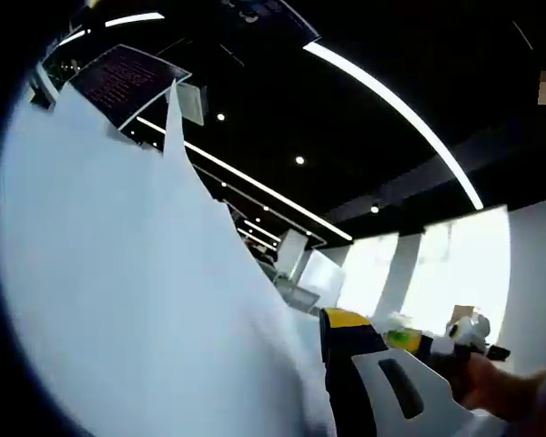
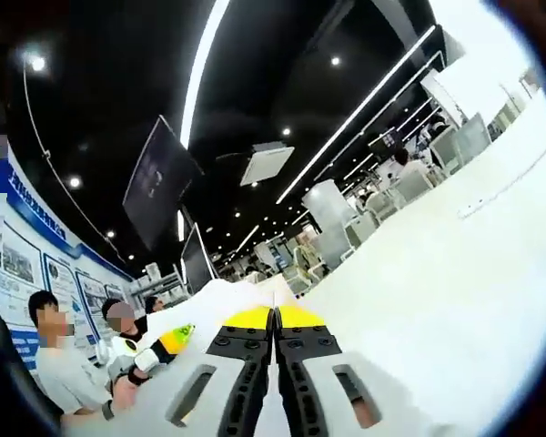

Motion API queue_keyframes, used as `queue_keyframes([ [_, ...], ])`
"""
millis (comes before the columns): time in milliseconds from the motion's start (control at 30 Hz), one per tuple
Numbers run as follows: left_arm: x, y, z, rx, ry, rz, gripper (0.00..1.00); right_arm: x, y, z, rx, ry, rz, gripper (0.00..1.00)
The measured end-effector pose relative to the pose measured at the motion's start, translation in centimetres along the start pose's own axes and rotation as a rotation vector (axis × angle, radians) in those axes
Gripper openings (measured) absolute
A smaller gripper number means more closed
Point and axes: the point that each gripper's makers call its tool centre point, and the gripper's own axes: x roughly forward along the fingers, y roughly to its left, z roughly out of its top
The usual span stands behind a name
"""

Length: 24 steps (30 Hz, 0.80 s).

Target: Organize the stack of printing papers by aligning and flattening the scattered papers on the table

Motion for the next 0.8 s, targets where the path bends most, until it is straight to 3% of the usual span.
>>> queue_keyframes([
  [133, 0.0, 0.0, 0.0, 0.001, -0.002, -0.001, 0.26, -0.7, -1.8, -0.7, 0.094, 0.035, -0.048, 0.0],
  [300, 0.0, 0.0, 0.0, 0.002, -0.002, -0.002, 0.26, -1.0, -2.6, -1.2, 0.106, 0.066, -0.072, 0.0],
  [800, 0.0, 0.1, 0.0, 0.023, -0.002, 0.006, 0.24, -0.6, -1.2, -3.1, -0.083, 0.145, -0.073, 0.0],
])
